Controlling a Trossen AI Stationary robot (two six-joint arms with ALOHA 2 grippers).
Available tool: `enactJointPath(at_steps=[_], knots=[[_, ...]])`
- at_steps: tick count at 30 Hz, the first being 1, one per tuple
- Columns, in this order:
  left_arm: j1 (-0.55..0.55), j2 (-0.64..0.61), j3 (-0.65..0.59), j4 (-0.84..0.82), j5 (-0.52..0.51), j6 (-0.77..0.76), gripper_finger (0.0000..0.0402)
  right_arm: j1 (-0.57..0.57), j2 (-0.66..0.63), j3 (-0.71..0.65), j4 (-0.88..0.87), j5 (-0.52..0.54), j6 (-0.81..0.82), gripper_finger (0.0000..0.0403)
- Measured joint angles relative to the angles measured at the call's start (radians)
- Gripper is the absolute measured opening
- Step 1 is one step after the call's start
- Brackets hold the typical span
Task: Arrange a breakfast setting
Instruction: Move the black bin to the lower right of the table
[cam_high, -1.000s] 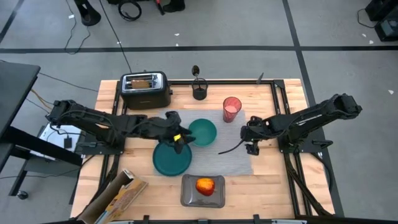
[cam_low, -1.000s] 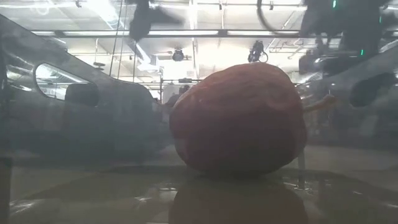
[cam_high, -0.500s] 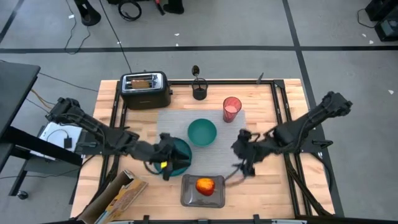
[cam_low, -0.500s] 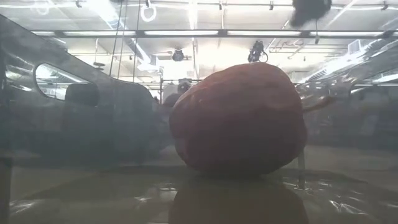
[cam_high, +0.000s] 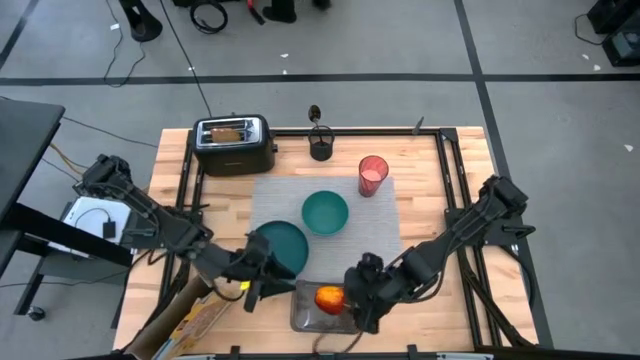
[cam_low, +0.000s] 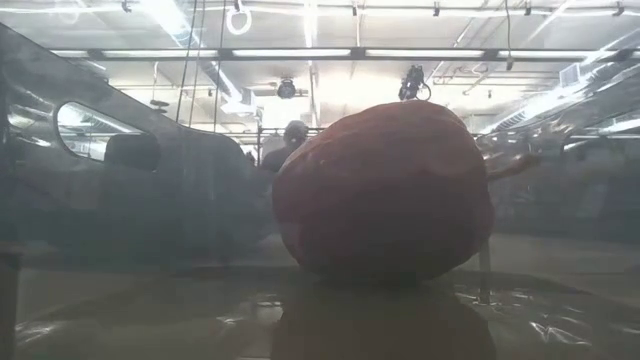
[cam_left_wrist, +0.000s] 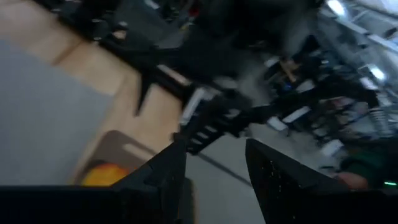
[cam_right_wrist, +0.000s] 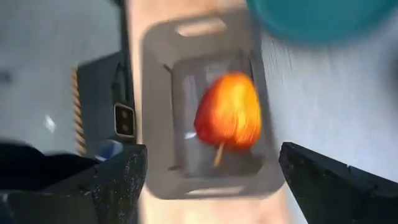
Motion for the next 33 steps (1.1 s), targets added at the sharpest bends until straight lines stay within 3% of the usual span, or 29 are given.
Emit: enactJointPath(at_steps=[5,8,12,16,23,33], knots=[[-0.042,0.000,0.000,0.034,-0.055,-0.008,0.0173,0.019,0.031,0.005,-0.106,-0.046,0.570,0.0351],[-0.059,0.000,0.000,0.041,-0.097,0.002,0.0173,0.034,0.057,0.003,-0.189,-0.095,0.767,0.0340],[-0.064,0.000,0.000,0.050,-0.085,0.048,0.0173,0.028,0.096,0.003,-0.171,-0.104,0.970,0.0323],[-0.067,0.000,0.000,0.053,-0.020,0.126,0.0173,-0.017,0.142,0.003,-0.184,-0.101,1.092,0.0301],[-0.069,0.000,0.000,0.073,0.057,0.176,0.0173,-0.098,0.197,0.003,-0.178,-0.134,1.129,0.0242],[-0.069,0.000,0.000,0.090,0.098,0.232,0.0173,-0.074,0.247,0.003,-0.212,-0.201,1.155,0.0164]])
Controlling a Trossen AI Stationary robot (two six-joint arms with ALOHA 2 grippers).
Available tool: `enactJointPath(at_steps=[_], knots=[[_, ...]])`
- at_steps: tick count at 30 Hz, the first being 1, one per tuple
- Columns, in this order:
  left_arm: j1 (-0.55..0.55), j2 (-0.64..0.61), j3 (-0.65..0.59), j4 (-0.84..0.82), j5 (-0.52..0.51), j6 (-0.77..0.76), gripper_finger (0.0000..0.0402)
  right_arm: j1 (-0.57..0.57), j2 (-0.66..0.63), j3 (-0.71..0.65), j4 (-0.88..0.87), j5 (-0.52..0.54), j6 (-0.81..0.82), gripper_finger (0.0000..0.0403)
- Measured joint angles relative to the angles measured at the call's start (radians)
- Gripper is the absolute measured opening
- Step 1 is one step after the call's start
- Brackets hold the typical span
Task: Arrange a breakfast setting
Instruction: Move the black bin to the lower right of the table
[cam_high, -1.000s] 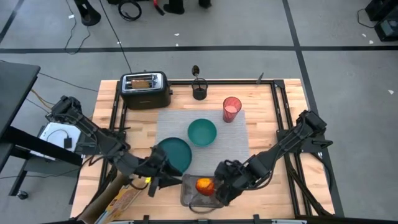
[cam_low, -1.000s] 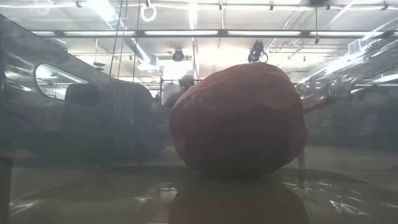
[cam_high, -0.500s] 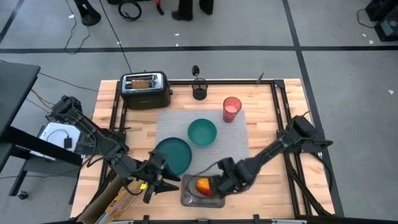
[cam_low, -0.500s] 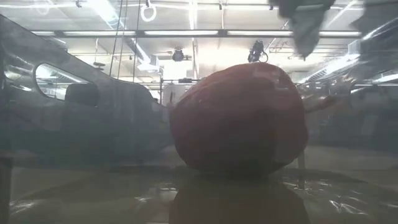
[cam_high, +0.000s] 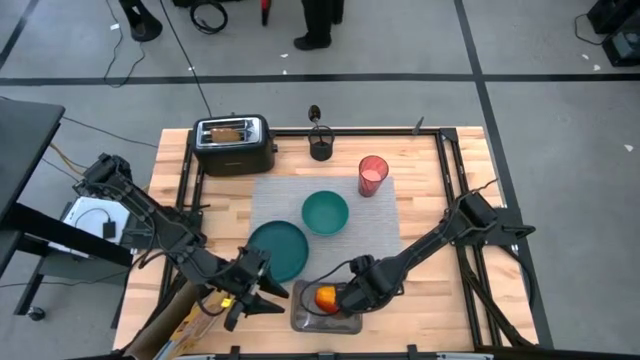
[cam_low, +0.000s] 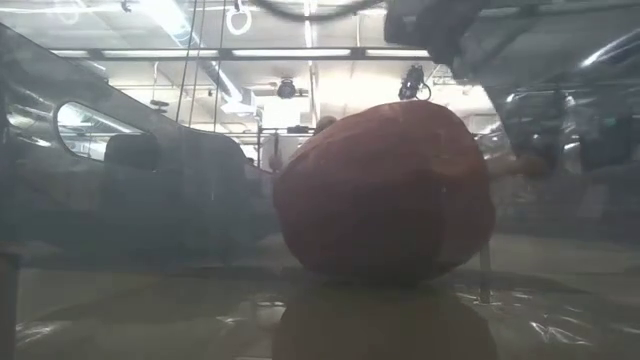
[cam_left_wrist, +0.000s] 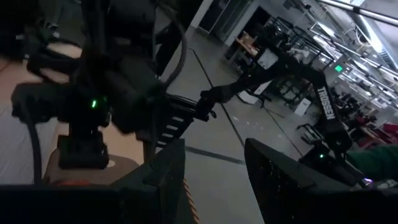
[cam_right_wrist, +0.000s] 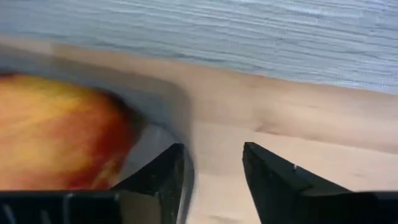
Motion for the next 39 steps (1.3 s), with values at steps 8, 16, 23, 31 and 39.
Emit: enactJointPath(at_steps=[8,16,23,31,39], knots=[[0.004,0.000,0.000,0.042,0.002,0.029,0.0173,-0.001,0.022,0.000,0.038,0.020,0.044,0.0101],[0.009,0.000,0.000,0.054,0.005,0.030,0.0173,0.013,0.020,0.000,0.011,0.022,0.044,0.0011],[-0.005,-0.029,0.000,0.058,0.007,0.029,0.0173,0.032,-0.064,0.000,-0.123,-0.030,0.001,0.0009],[-0.005,-0.047,0.000,0.060,0.005,0.022,0.0173,0.103,-0.261,-0.058,-0.434,-0.064,-0.064,0.0008],[-0.004,-0.047,0.000,0.070,-0.030,-0.005,0.0173,0.254,-0.518,-0.419,-0.193,-0.116,0.139,0.0007]])
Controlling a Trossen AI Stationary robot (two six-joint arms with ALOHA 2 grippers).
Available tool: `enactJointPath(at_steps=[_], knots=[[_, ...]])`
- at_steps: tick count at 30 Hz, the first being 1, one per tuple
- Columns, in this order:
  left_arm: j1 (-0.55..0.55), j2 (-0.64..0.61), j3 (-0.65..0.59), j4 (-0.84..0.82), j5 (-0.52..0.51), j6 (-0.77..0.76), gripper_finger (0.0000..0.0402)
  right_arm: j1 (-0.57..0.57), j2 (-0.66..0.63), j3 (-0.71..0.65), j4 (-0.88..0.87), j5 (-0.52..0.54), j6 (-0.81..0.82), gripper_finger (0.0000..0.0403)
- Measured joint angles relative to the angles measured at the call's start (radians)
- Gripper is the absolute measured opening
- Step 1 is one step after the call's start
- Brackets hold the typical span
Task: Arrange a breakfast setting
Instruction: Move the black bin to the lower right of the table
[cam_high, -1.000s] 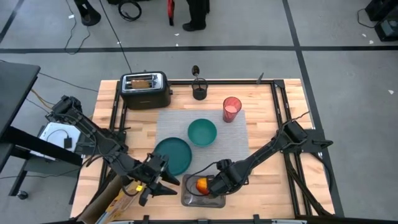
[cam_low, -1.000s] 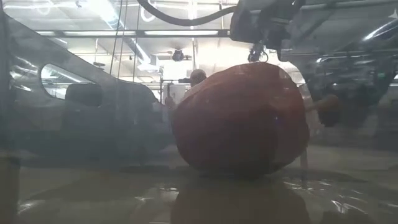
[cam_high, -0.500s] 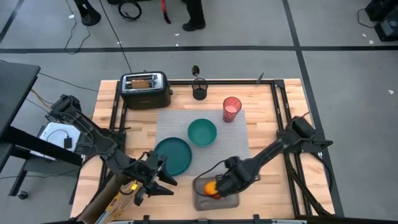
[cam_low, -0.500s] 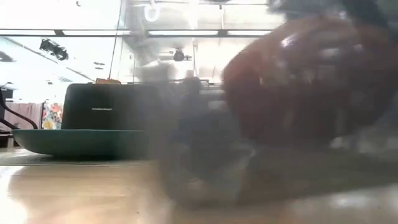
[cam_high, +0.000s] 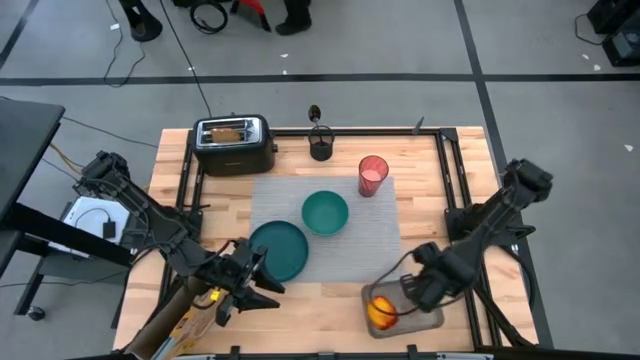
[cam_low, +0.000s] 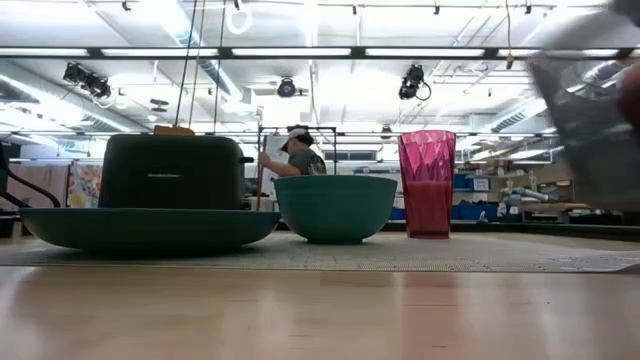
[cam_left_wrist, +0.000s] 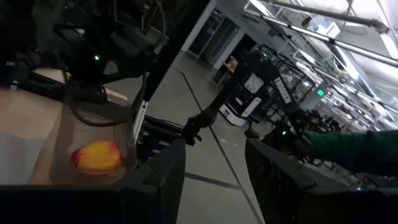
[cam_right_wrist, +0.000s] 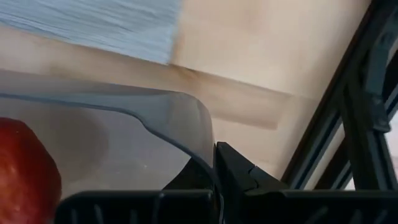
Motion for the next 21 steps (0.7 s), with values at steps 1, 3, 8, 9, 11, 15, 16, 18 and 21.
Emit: enactJointPath(at_steps=[1,3,8,9,11,15,16,18,21], knots=[[0.001,0.000,0.000,0.000,-0.006,-0.007,0.0173,0.024,-0.022,-0.041,0.029,-0.002,0.037,0.0007],[0.001,0.000,0.000,-0.001,-0.018,-0.023,0.0173,0.067,-0.058,-0.117,0.076,-0.009,0.090,0.0007],[0.001,0.000,0.000,0.019,-0.019,-0.018,0.0173,0.135,-0.075,-0.222,0.134,-0.058,0.110,0.0010],[0.000,0.000,0.000,0.033,-0.019,-0.012,0.0173,0.143,-0.076,-0.232,0.143,-0.067,0.111,0.0011],[0.000,0.000,0.000,0.064,-0.019,0.006,0.0173,0.156,-0.076,-0.252,0.161,-0.074,0.115,0.0012],[0.007,0.000,0.000,0.113,-0.020,0.055,0.0173,0.162,-0.075,-0.275,0.189,-0.080,0.128,0.0015],[0.013,0.000,0.000,0.115,-0.019,0.056,0.0173,0.161,-0.075,-0.279,0.187,-0.081,0.129,0.0018],[0.025,0.000,0.000,0.112,-0.020,0.056,0.0173,0.161,-0.075,-0.284,0.173,-0.096,0.121,0.0030],[0.038,0.000,0.000,0.114,-0.022,0.056,0.0173,0.162,-0.088,-0.288,0.170,-0.119,0.101,0.0067]])
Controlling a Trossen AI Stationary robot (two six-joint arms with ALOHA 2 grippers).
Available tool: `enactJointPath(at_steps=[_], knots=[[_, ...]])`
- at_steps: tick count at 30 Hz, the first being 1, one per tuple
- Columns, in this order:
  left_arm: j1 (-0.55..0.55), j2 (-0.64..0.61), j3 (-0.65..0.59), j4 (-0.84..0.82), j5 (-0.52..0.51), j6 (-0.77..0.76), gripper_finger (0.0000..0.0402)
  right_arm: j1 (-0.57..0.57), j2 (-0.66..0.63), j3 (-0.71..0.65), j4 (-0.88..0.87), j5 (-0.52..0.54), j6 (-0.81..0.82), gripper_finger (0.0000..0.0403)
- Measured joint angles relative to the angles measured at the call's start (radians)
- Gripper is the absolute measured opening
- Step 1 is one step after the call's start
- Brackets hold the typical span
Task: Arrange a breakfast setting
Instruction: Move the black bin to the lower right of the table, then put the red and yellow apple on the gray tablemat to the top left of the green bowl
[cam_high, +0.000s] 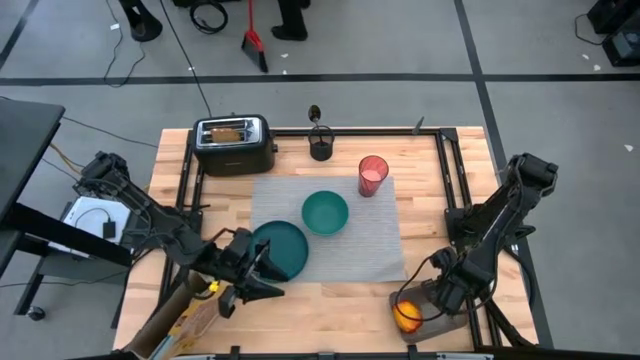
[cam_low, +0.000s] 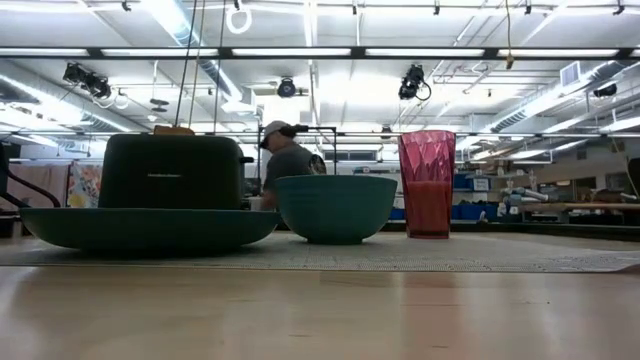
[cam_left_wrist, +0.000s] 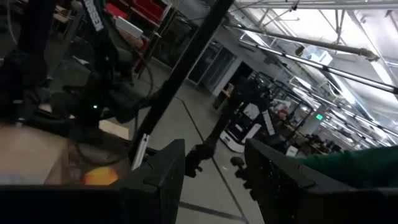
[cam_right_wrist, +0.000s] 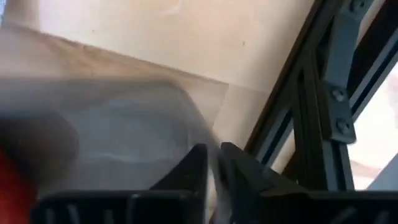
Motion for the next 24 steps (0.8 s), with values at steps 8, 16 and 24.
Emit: enactJointPath(at_steps=[8,16,24], knots=[[0.008,-0.024,0.000,-0.057,0.004,0.028,0.0173,0.000,-0.149,0.057,-0.077,0.070,-0.082,0.0204],[0.001,-0.118,0.000,-0.204,0.004,0.054,0.0173,-0.028,-0.032,0.215,0.161,0.227,-0.363,0.0309],[0.001,-0.159,0.000,-0.276,0.003,0.066,0.0173,-0.085,0.161,0.254,0.293,0.076,-0.446,0.0361]])
